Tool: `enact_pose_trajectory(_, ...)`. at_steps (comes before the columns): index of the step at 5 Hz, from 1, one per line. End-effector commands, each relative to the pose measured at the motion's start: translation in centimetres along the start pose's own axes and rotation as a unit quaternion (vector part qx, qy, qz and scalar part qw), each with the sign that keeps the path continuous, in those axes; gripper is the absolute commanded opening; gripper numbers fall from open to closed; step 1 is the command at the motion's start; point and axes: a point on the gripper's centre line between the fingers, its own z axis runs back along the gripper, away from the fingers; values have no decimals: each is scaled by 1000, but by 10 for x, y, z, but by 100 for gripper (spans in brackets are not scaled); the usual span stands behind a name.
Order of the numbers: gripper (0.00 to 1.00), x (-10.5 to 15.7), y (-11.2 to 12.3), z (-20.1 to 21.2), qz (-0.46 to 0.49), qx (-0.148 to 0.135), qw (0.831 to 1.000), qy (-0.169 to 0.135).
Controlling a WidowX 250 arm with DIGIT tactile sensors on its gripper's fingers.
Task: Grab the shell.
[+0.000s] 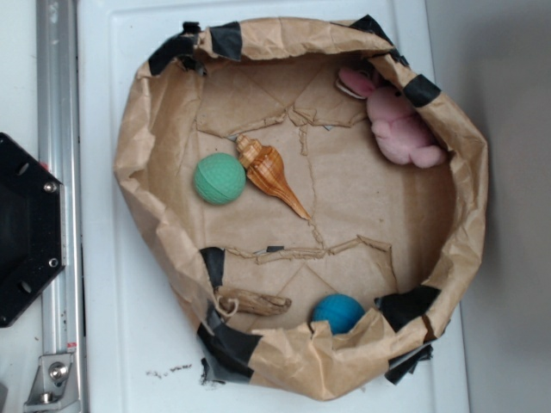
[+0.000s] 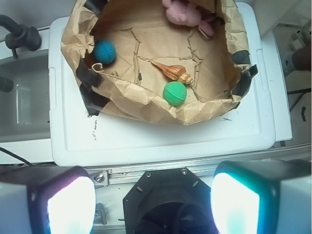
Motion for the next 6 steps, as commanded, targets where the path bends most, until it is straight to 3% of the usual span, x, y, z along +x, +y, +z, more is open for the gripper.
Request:
enact_pose_trajectory(1, 100, 0, 0, 0, 0, 0, 1000, 0)
enact_pose_trajectory(2, 100, 41, 7, -23, -6, -5, 1000, -12)
enact_pose_trajectory(3, 100, 83, 18, -53, 21, 8, 1000, -11)
enact_pose_trajectory(4, 100, 112, 36, -82, 10, 4, 1000, -16)
enact_pose_trajectory(5, 100, 114, 39, -129, -112, -17, 994, 8)
enact_pose_trajectory(6, 100, 109, 40, -179, -148, 3, 987, 68)
